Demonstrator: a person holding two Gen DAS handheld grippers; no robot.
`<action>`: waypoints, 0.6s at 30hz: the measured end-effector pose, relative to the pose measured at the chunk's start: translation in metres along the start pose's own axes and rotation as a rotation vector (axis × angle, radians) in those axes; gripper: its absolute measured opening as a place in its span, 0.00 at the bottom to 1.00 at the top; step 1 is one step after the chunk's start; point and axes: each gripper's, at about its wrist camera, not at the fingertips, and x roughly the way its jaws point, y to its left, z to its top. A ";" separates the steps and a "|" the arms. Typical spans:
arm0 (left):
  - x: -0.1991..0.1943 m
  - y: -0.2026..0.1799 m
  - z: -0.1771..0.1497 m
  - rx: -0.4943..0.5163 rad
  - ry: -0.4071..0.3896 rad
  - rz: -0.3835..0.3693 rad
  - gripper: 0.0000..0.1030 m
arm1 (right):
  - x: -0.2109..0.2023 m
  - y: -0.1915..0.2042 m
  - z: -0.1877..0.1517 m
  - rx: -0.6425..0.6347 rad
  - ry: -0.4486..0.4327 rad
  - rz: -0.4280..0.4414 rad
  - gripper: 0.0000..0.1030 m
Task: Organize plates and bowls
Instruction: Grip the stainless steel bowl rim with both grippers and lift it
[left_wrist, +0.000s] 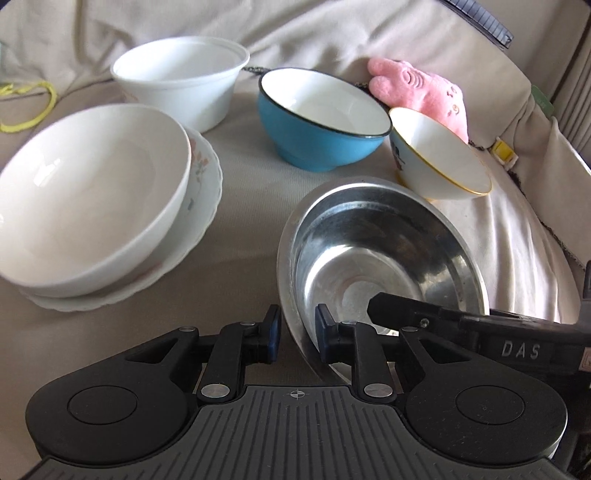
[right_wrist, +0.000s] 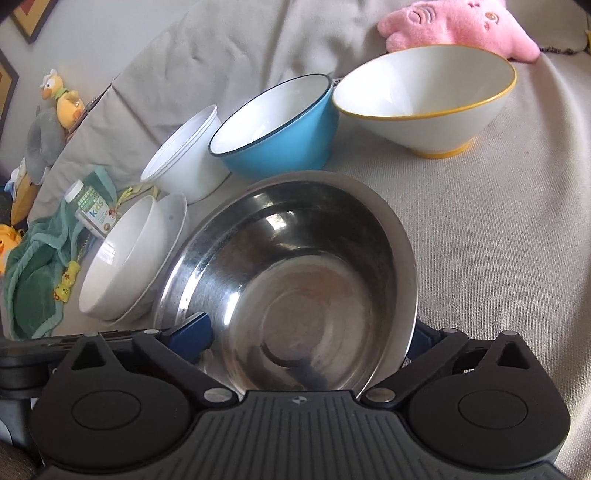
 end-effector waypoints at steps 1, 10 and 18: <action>-0.001 0.000 0.001 0.003 -0.004 0.004 0.22 | 0.000 -0.002 0.002 0.013 0.008 0.009 1.00; -0.012 -0.006 0.006 0.043 -0.038 0.025 0.21 | 0.006 0.002 0.013 -0.063 0.137 0.019 1.00; -0.010 -0.001 0.006 0.057 -0.026 0.026 0.21 | 0.005 0.001 0.011 0.003 0.111 0.007 1.00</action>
